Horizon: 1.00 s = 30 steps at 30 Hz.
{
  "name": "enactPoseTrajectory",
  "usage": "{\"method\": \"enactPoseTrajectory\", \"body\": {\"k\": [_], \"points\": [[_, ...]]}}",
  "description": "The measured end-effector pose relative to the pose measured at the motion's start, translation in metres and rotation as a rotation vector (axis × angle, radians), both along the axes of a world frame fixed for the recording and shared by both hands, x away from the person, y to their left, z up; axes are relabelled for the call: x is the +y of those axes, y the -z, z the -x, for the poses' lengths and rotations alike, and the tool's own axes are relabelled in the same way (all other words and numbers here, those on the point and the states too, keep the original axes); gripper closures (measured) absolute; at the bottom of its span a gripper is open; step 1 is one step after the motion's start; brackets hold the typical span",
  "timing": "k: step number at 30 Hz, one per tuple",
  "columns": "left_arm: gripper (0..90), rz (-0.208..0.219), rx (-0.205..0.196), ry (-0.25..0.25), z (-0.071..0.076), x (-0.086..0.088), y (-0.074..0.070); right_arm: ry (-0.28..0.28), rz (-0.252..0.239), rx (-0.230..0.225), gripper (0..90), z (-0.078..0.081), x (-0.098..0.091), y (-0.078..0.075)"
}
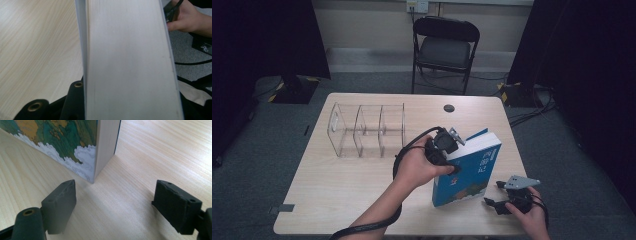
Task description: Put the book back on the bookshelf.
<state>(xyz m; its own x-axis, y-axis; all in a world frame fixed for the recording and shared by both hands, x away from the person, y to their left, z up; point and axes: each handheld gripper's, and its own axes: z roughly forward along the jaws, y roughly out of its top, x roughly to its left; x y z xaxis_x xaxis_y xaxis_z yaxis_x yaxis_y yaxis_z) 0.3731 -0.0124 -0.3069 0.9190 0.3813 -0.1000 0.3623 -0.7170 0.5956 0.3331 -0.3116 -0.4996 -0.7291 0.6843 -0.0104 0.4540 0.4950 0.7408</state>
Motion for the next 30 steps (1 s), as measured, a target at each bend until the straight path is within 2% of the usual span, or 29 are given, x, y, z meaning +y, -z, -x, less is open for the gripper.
{"method": "enactPoseTrajectory", "body": {"k": [5, 7, 12, 14, 19, 23, 27, 30], "points": [[62.3, -0.015, 0.0, -0.006, 0.001, 0.001, -0.004, 0.0, 0.0, 0.003, 17.8, 0.0, 0.0, 0.0], [62.3, -0.005, 0.0, -0.015, 0.001, 0.003, -0.006, 0.0, 0.0, 0.003, 17.8, 0.0, 0.0, 0.0], [62.4, -0.013, -0.009, -0.026, 0.001, 0.011, -0.01, -0.001, 0.0, 0.0, 17.8, 0.001, 0.0, 0.0], [62.4, -0.007, -0.003, -0.041, 0.001, 0.015, -0.009, -0.001, 0.0, 0.0, 17.8, 0.001, 0.0, 0.0], [62.1, 0.023, -0.016, -0.038, 0.001, 0.029, 0.0, -0.001, 0.0, 0.0, 17.8, 0.001, 0.0, 0.0], [61.7, 0.043, -0.043, -0.029, 0.004, 0.039, 0.006, -0.001, 0.001, 0.0, 17.8, 0.001, 0.0, 0.0], [60.7, 0.054, -0.054, -0.021, 0.004, 0.039, 0.007, -0.002, 0.001, 0.0, 17.8, 0.001, 0.0, 0.0], [53.5, 0.084, -0.073, -0.017, 0.004, 0.038, 0.006, -0.002, 0.0, 0.0, 17.8, 0.001, 0.0, 0.0]]}}
